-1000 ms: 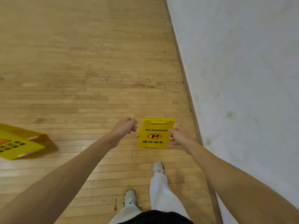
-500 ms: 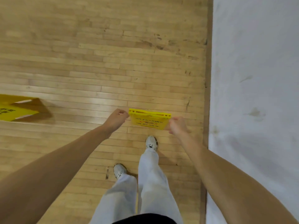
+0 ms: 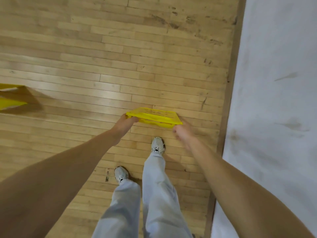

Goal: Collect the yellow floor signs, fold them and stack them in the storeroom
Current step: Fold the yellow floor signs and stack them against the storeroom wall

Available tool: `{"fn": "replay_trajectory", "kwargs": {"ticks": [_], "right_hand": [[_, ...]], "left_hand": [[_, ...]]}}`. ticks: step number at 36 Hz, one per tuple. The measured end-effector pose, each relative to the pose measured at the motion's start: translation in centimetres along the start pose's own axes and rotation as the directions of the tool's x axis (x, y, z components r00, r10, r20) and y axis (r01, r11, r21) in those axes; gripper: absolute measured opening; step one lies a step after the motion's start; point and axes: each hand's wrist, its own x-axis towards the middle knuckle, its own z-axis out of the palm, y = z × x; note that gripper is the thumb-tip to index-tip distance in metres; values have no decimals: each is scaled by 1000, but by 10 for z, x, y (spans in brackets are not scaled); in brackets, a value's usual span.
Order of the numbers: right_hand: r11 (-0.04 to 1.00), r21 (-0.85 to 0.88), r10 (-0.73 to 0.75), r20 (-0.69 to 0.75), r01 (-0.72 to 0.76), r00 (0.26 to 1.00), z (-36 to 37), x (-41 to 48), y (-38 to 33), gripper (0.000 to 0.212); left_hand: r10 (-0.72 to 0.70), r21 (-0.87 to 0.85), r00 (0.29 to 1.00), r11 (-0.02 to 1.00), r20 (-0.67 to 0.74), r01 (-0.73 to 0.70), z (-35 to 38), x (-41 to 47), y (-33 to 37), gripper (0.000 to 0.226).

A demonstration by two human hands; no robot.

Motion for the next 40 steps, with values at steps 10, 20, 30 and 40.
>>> {"fn": "replay_trajectory", "kwargs": {"ticks": [10,20,30,40], "right_hand": [[998,34,46,50,-47,998,15,-40,6,38],[992,-124,-17,-10,16,1000,47,-86,0,109],[859,-443,-289,-7,256,957,125,-167,-35,63],[648,-590,-528,107,481,842,253,-265,-56,66]], "left_hand": [[56,-77,997,995,-60,-61,-14,-33,-21,40],[38,-262,989,962,-145,-75,-49,-84,-49,43],[4,-469,905,855,-425,-223,-130,-146,-103,35],[37,-418,721,794,-692,-442,-252,-211,-176,53]]}}
